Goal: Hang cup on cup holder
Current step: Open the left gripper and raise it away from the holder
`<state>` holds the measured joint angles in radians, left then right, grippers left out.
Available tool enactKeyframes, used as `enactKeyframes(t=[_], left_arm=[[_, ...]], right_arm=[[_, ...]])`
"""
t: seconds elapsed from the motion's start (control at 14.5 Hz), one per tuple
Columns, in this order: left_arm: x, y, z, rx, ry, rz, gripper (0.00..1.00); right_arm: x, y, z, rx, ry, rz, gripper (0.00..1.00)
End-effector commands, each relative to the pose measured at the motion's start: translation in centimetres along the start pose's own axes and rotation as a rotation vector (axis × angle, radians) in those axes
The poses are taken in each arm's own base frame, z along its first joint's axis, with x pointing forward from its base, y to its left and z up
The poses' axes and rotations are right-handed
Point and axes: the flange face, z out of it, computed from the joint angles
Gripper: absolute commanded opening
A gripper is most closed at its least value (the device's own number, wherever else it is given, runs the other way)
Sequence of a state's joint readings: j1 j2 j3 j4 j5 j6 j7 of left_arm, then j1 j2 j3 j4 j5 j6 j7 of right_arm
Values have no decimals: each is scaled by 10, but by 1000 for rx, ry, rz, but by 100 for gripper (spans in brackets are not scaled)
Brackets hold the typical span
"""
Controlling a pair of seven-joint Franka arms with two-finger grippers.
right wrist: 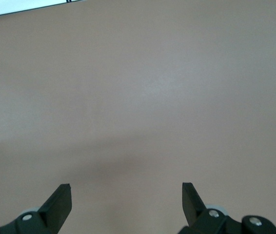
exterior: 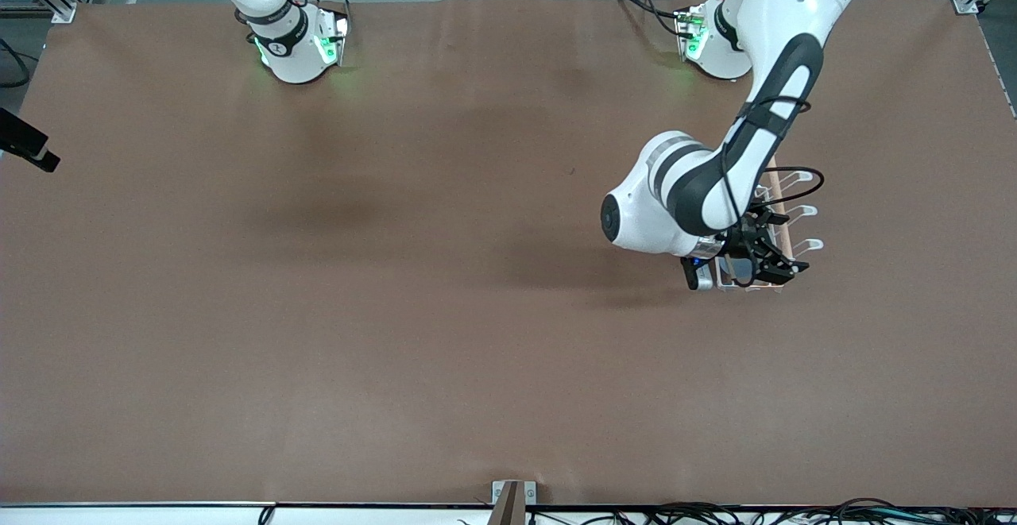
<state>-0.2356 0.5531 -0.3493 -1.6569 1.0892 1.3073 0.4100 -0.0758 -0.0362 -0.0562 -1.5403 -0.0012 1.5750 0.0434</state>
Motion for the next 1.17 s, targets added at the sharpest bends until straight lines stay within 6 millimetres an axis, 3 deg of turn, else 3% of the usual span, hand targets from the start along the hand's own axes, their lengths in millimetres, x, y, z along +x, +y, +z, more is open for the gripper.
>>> enactKeyframes(t=[0.0,0.21,0.34,0.55,0.76,0.9,1.1], left_arm=[[-42,-20,-5,-99,72,-199,100],[-80,-56,-23,-255,228,-389,100],[-108,-75,-19,-385,324,-520,100],[-172,-99,-7,-609,507,-741,100],[-217,-106,-6,-768,638,-825,100],[-237,-103,-16,-799,671,-859,100],[-281,-101,-12,-924,728,-941,100]], right_arm=[[1,-1,-2,-3,0,-13,100],[1,1,-2,-4,0,-11,100],[1,2,-2,-4,1,-8,100],[1,2,-2,-4,0,-8,100],[1,2,-3,-4,1,-10,100],[1,1,-3,-3,0,-11,100],[1,1,-3,-3,0,-11,100]])
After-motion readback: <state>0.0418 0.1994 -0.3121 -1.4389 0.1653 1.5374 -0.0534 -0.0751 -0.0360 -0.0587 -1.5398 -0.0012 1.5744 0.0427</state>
